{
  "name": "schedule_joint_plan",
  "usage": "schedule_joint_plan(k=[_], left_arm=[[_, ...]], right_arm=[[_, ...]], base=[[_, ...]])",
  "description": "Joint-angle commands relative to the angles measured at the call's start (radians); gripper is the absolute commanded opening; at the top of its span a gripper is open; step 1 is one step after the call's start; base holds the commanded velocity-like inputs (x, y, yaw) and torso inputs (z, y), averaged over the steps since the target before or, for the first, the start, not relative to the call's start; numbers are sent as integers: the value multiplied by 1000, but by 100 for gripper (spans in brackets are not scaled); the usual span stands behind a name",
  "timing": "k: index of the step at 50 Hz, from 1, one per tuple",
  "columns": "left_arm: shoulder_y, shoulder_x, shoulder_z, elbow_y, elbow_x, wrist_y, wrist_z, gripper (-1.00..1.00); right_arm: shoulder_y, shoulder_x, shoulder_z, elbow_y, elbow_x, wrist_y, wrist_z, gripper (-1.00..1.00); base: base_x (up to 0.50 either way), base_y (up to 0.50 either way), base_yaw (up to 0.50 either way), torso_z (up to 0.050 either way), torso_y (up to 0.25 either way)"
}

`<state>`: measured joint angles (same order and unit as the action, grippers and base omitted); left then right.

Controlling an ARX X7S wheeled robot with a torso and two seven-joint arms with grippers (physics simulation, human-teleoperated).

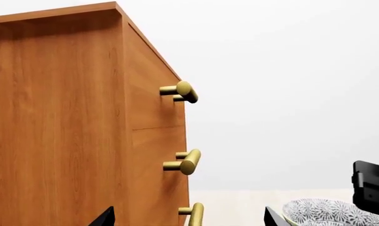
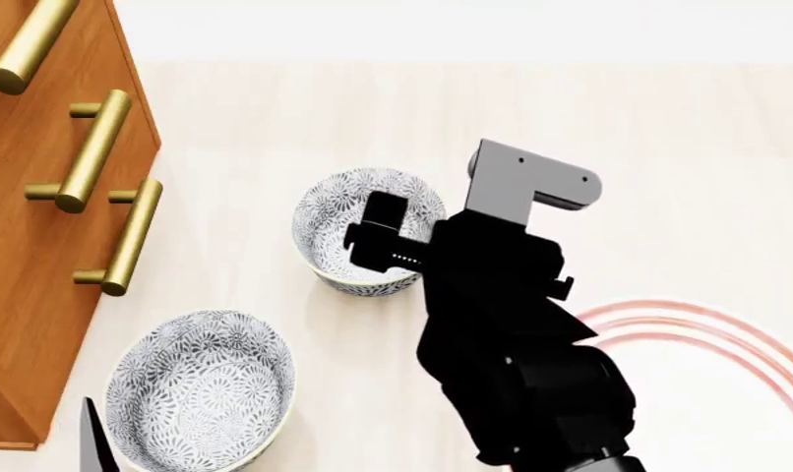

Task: Pick up the bowl and put it in the front on the plate.

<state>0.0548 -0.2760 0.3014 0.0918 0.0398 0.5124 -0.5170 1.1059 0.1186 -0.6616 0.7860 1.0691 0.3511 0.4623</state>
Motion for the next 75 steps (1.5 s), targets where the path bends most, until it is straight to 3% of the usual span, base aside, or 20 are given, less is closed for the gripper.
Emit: schedule_joint_plan(k=[1, 59, 60, 75], left_arm=[[-1, 5, -4, 0, 7, -3, 8, 100], [-5, -10, 14, -2, -1, -12, -12, 100], [-5, -10, 14, -2, -1, -12, -13, 100], [-7, -14, 20, -1, -3, -15, -16, 100]], right_arm=[[-9, -9, 10, -13, 1, 2, -7, 100], [-30, -36, -38, 56, -17, -44, -43, 100], [-32, -33, -40, 44, -18, -43, -38, -100], [-33, -22, -50, 14, -15, -38, -33, -100]], base=[[0, 0, 0, 0, 0], [0, 0, 0, 0, 0], [0, 0, 0, 0, 0], [0, 0, 0, 0, 0]])
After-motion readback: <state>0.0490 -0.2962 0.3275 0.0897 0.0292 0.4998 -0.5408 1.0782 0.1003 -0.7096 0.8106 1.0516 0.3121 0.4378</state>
